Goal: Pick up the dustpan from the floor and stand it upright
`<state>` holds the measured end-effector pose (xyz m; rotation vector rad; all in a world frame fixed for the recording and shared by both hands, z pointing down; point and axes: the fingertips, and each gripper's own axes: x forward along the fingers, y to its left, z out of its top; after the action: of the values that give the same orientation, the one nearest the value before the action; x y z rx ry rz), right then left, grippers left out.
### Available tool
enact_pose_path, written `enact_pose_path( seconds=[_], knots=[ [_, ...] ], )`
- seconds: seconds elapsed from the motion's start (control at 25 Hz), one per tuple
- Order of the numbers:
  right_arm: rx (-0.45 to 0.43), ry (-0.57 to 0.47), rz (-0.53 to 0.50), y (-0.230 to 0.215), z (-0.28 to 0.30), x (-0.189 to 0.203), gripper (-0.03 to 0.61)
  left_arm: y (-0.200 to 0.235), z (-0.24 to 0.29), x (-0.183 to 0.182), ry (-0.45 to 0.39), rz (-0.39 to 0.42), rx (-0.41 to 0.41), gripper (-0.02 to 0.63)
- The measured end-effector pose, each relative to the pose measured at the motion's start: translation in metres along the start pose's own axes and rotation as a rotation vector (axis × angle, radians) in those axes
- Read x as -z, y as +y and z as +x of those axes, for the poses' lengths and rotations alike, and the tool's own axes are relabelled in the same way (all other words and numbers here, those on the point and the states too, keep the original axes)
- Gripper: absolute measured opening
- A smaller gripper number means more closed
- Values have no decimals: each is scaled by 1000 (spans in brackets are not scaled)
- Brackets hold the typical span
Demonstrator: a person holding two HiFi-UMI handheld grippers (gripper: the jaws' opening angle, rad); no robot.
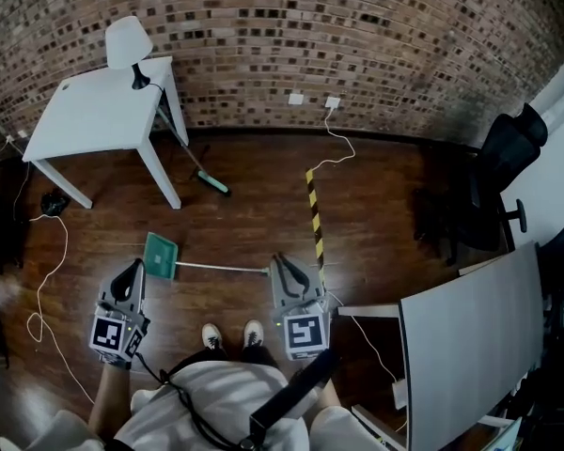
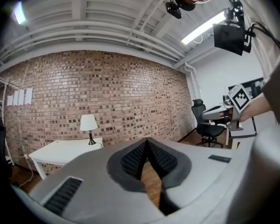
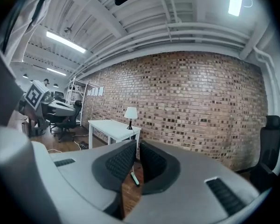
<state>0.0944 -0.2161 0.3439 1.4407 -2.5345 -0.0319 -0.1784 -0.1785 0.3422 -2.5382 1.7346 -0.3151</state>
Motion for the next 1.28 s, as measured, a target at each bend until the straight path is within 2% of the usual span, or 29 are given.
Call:
enact_pose_path(
  seconds=[0.32, 0.36, 0.48, 0.68, 0.8, 1.08, 1.16, 1.28],
  knots=[
    [34, 73, 63, 2, 16, 17, 38, 13, 12, 20, 52, -35, 71, -8],
    [31, 87, 69, 2, 17, 22, 59, 13, 13, 22, 61, -45, 79, -9],
    [12, 143, 64, 3, 20, 43, 179, 13, 17, 33, 87, -55, 116, -8],
    [26, 233, -1, -6, 35, 102, 196, 30, 33, 97, 132, -33, 142, -9],
    [12, 291, 27, -10, 48, 171, 207, 27, 51, 151, 194, -40, 160, -8],
    [-56, 454, 65, -5, 106, 383, 233, 21, 113, 305, 255, -69, 143, -8],
    [-59, 481, 125, -7, 123, 446, 241, 19, 126, 355, 275, -61, 132, -9],
    [-20, 501, 236, -14, 139, 539, 241, 16, 147, 429, 296, -56, 113, -8]
  ],
)
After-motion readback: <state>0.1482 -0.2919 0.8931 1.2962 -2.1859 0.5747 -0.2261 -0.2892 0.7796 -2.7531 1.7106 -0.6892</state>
